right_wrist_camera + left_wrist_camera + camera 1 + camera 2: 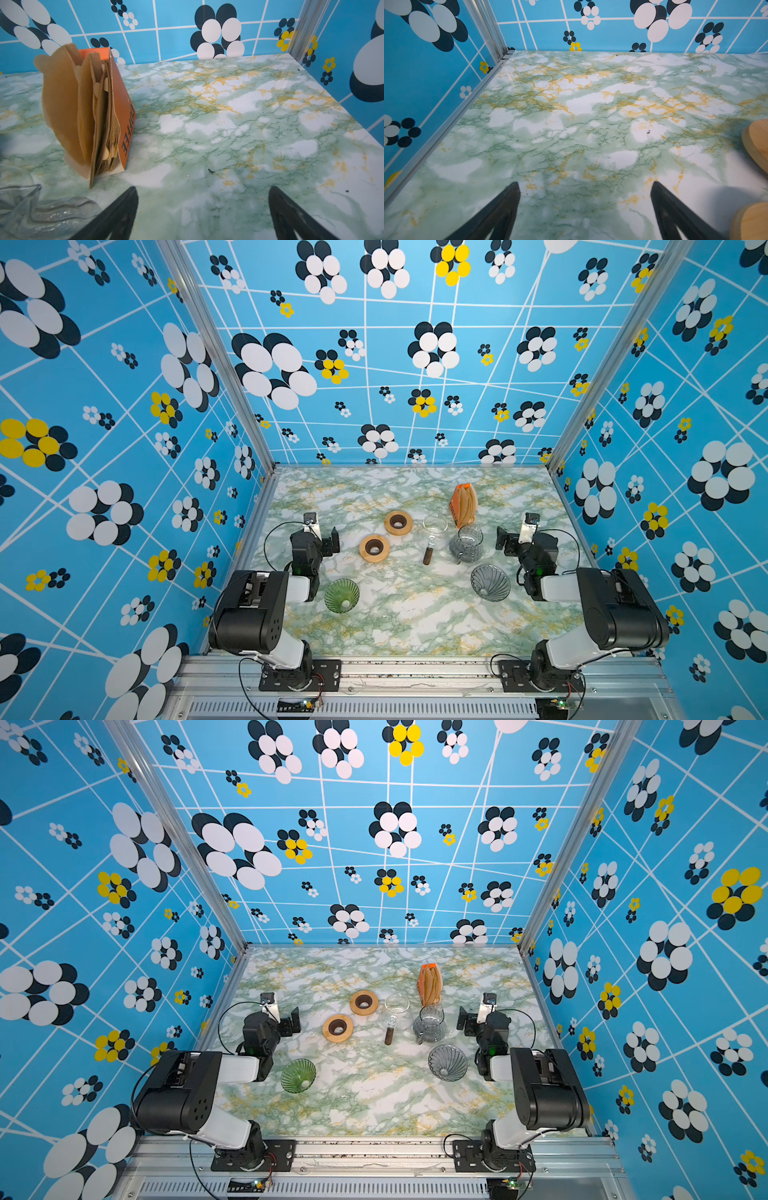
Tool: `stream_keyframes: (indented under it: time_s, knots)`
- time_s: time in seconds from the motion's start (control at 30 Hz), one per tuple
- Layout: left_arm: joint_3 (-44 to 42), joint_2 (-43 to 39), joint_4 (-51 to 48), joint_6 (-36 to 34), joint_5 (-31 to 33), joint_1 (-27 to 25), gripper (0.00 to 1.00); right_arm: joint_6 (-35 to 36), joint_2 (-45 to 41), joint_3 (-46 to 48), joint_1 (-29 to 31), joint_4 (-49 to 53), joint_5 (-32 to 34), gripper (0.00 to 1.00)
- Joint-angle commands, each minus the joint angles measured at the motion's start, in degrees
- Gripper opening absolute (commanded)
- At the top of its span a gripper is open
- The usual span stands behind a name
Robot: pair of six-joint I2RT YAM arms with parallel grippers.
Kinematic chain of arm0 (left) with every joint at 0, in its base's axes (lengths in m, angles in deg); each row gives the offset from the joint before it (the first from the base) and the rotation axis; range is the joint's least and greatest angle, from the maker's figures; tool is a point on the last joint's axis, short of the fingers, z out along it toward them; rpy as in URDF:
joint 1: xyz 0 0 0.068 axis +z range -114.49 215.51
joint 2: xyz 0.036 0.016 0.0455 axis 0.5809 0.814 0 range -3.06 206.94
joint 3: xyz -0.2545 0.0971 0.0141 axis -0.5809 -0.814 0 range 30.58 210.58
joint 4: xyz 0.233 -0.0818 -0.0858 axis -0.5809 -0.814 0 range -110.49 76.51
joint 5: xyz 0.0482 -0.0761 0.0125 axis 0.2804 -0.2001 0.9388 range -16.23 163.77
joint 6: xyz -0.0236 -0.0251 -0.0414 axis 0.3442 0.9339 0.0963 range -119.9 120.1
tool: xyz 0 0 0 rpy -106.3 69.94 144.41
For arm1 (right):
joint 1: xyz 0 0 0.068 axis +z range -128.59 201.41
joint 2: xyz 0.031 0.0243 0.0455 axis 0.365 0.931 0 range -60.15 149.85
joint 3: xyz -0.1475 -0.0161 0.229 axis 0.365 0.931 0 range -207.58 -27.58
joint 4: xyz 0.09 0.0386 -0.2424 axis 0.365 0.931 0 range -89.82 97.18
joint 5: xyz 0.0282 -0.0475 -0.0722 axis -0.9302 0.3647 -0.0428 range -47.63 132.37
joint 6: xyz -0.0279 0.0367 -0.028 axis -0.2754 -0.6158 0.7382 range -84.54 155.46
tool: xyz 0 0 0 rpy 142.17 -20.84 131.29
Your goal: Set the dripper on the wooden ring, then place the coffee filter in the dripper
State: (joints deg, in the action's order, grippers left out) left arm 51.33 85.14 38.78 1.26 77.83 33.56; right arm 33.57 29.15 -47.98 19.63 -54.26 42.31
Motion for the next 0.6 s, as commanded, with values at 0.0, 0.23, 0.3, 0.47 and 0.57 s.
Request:
stream_keyframes:
  time_s: [0.0,0.23,0.3,0.47,0.57]
  knots:
    - [0.98,0.28,0.06,-1.14,-0.45,-0.15,0.99,-0.38,-0.10,-0.57,0.36,-0.66,1.36,0.99]
    - [-1.74,-0.05,5.01,-1.35,-0.58,-0.51,0.99,-0.97,0.04,2.01,0.22,-5.70,2.25,0.99]
    - [-1.86,-0.05,5.32,-1.43,-0.71,-0.50,0.99,-0.93,0.00,2.43,0.24,-6.57,2.17,0.99]
    - [-1.42,0.04,4.53,-1.50,-0.48,-0.58,0.99,-1.06,0.09,2.47,0.24,-6.64,2.25,0.99]
    - [-0.86,-0.37,3.35,-1.29,-0.10,-0.59,0.99,-0.98,-0.29,2.34,0.27,-6.18,2.10,0.99]
